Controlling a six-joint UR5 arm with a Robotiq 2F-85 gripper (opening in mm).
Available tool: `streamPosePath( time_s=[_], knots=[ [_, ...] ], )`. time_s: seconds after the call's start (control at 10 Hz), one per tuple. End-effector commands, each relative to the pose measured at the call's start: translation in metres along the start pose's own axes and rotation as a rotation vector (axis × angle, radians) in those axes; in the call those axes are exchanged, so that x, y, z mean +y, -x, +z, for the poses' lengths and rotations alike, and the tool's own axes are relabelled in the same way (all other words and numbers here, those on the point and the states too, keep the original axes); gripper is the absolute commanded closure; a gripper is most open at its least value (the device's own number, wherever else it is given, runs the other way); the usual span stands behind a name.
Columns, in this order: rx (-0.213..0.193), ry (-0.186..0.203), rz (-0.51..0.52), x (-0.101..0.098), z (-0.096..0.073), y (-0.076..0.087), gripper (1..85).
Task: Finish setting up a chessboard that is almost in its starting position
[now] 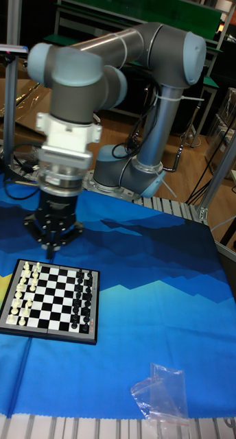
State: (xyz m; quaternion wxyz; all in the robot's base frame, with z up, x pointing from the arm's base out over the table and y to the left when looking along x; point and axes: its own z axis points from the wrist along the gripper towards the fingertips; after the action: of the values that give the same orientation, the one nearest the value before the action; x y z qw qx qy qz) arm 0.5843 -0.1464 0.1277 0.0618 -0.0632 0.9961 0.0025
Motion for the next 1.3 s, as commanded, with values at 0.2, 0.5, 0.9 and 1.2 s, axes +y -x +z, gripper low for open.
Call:
streamPosePath(
  time_s=[0.2, 0.5, 0.9, 1.2],
  knots=[
    [-0.014, 0.025, -0.084, -0.032, 0.019, 0.011, 84.7],
    [0.055, 0.1, -0.094, -0.013, 0.018, -0.011, 84.7],
    [0.0, 0.011, 0.11, -0.036, 0.02, 0.004, 84.7],
    [-0.018, -0.01, 0.091, -0.041, 0.02, 0.009, 84.7]
  ],
)
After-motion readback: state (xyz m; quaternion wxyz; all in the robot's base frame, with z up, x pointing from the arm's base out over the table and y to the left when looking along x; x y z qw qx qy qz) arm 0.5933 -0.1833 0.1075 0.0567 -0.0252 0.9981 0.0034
